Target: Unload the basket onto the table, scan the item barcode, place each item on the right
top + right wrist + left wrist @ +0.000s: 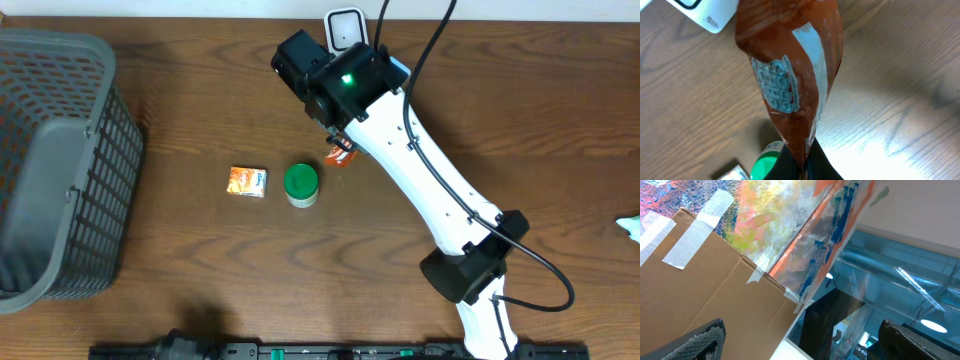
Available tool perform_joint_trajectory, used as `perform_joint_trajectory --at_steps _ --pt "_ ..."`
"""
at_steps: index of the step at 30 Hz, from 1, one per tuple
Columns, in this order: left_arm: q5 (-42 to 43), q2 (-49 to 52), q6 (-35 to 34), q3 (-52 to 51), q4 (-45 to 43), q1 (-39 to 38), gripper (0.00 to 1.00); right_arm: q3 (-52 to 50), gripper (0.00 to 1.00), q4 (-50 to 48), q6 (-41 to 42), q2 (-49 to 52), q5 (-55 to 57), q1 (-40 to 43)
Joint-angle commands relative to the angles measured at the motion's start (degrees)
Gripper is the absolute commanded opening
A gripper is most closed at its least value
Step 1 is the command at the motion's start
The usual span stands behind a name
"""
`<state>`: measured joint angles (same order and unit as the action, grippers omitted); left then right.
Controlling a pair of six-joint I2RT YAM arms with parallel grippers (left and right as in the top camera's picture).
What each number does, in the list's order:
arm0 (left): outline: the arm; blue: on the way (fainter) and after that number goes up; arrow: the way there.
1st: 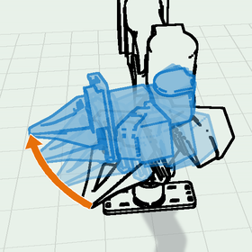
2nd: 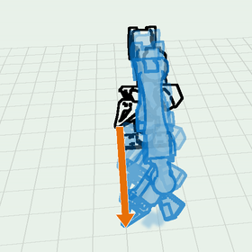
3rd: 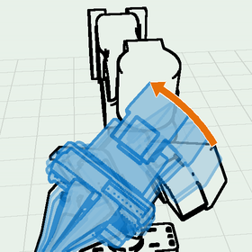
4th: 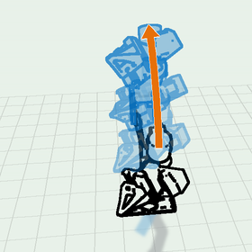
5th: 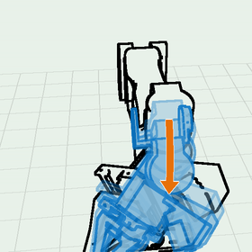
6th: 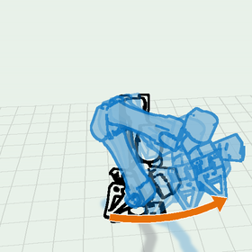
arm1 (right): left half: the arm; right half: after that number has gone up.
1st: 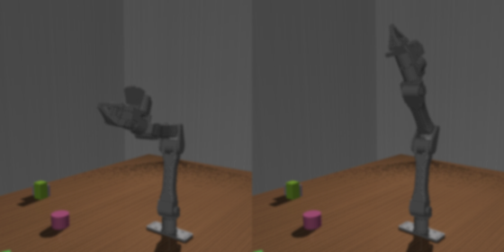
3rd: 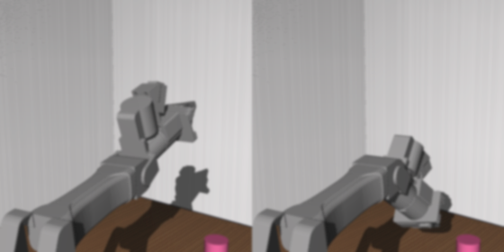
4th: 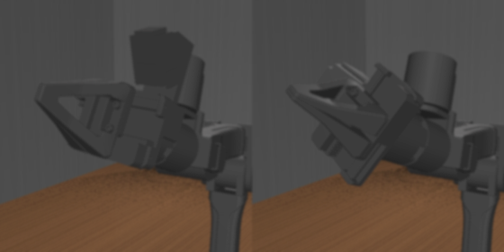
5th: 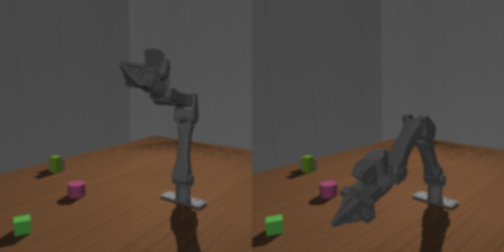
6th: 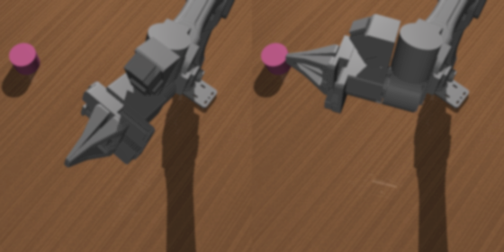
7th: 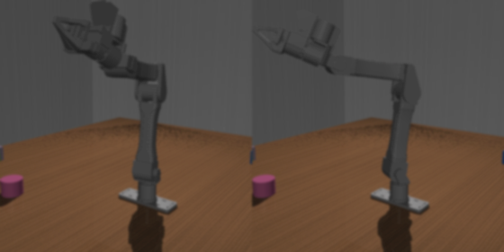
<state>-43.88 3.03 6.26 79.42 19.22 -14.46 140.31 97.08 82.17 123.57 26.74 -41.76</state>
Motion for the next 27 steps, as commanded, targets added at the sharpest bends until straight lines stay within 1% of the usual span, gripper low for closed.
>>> perform_joint_trajectory --at_steps 1,5,10,14,17,18,21,27 --pt "-0.37 -0.44 1.01 -0.07 -0.24 0.02 0.98 0.74 0.02 0.24 4.59 -3.28 -0.20 -0.26" --pt "-0.37 -0.44 1.01 -0.07 -0.24 0.02 0.98 0.74 0.02 0.22 5.49 -4.85 -5.86 0.42" --pt "-0.35 -0.44 1.01 -0.07 -0.24 0.02 0.98 0.74 0.02 0.24 5.44 -5.46 -16.24 0.90" --pt "-0.37 -0.44 1.01 -0.07 -0.24 0.02 0.98 0.39 0.01 0.24 5.01 -5.44 -21.97 1.60" --pt "-0.37 -0.44 1.01 -0.07 -0.24 0.02 0.98 -0.68 0.01 0.24 5.44 -5.44 -24.65 3.58" --pt "-0.37 -0.44 1.01 -0.07 -0.24 0.02 0.98 -1.27 0.01 0.24 6.16 -5.44 -25.11 4.28" --pt "-0.35 -0.44 1.01 -0.07 -0.24 0.02 0.98 -5.20 0.01 0.24 11.93 -5.44 -28.96 7.67" --pt "-0.37 -0.44 1.01 -0.07 -0.24 0.02 0.98 -15.43 0.01 0.24 20.17 -5.44 -36.54 14.23"
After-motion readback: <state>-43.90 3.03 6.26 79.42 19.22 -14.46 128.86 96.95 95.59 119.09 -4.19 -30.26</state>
